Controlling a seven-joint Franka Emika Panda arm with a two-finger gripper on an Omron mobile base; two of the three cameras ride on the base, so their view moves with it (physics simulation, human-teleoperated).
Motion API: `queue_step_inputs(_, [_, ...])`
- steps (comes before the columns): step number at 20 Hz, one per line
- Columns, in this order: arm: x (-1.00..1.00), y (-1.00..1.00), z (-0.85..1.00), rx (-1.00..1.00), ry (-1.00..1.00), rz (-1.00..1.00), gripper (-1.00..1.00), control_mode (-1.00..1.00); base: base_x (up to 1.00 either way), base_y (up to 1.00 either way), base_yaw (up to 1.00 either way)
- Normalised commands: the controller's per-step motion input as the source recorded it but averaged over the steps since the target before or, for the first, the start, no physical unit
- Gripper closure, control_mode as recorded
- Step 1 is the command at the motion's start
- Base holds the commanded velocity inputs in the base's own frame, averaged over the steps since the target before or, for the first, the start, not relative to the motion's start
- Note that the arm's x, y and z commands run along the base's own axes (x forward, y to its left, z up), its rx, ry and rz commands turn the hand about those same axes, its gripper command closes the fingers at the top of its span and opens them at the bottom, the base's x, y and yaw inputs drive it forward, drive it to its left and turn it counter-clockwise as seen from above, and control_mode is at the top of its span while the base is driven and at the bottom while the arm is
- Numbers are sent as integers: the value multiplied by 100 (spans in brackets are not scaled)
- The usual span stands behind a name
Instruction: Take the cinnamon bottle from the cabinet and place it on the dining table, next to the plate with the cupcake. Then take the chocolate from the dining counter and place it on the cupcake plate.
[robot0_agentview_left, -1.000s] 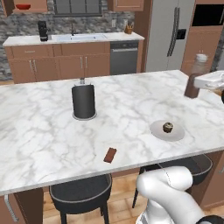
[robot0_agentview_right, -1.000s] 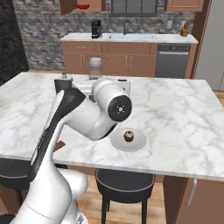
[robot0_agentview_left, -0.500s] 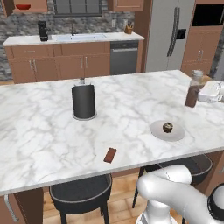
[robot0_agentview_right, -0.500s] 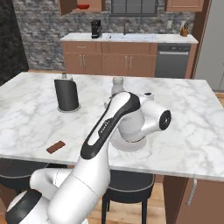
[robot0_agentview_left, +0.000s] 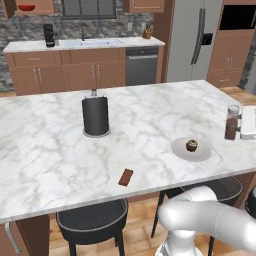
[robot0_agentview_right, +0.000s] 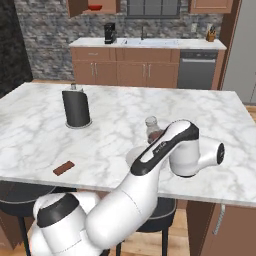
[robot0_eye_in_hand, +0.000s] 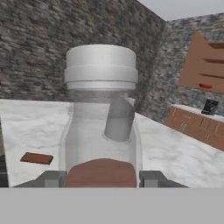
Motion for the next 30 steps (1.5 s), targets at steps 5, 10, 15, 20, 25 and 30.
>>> queue_step_inputs(5, [21,-28,-76,0,0,1,100,-100,0,0,0])
queue_step_inputs(10, [54,-2,-72,0,0,-1,100,-100,0,0,0])
queue_step_inputs(15, [51,0,-65,4,3,-7,100,-100,0,0,0])
queue_step_inputs(20, [27,-17,-79,0,0,-3,100,-100,0,0,0])
queue_step_inputs(25, [19,-55,-31,2,0,0,100,-100,0,0,0])
queue_step_inputs(30, [33,-39,-38,0,0,0,100,-100,0,0,0])
